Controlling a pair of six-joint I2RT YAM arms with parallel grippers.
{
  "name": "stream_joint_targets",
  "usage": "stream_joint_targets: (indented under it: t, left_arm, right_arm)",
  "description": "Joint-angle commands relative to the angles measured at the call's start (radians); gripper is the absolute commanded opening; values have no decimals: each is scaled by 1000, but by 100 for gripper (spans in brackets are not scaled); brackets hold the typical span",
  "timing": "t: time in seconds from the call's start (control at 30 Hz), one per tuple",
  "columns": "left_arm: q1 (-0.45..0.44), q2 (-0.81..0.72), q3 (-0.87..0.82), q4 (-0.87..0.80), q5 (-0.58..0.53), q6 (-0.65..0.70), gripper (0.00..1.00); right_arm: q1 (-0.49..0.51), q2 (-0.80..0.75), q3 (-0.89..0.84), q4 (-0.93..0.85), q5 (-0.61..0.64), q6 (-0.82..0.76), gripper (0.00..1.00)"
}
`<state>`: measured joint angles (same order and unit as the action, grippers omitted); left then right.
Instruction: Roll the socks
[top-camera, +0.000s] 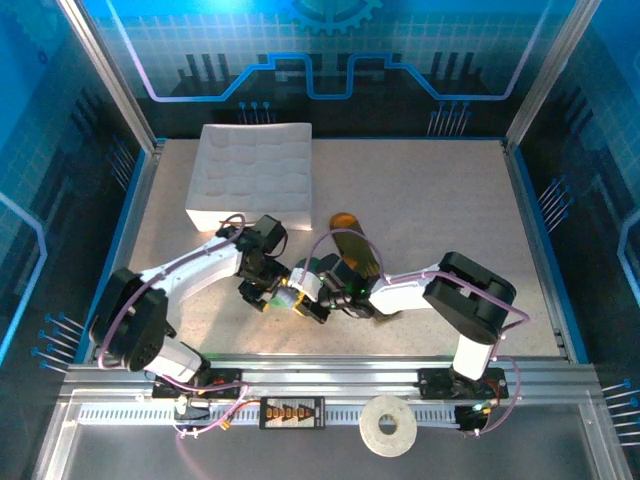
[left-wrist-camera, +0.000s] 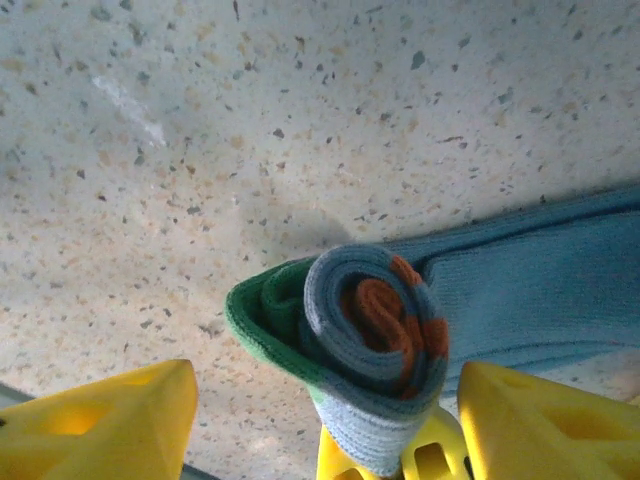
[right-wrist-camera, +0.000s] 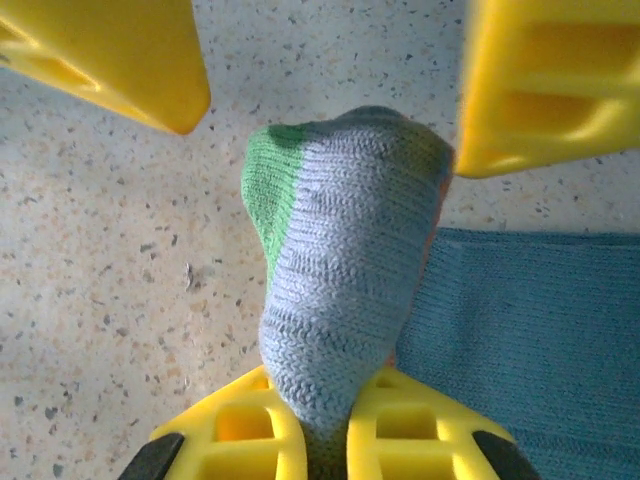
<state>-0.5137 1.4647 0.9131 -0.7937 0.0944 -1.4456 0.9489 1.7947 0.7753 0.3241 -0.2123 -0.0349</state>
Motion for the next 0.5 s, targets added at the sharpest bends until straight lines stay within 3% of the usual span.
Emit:
stream_joint_targets:
  t: [0.0, 0.3, 0.47]
  left_arm:
    - [-27, -72, -79, 130, 7, -11, 65]
    - [-90, -73, -186, 335, 18, -79, 56]
    - [-100, -6, -159, 196, 11, -86, 48]
  right_arm:
    - [-41, 128, -28, -270, -90, 67, 0]
    - [-105, 214, 60, -387, -193, 101, 0]
    - [-116, 225, 55, -384, -190, 117, 0]
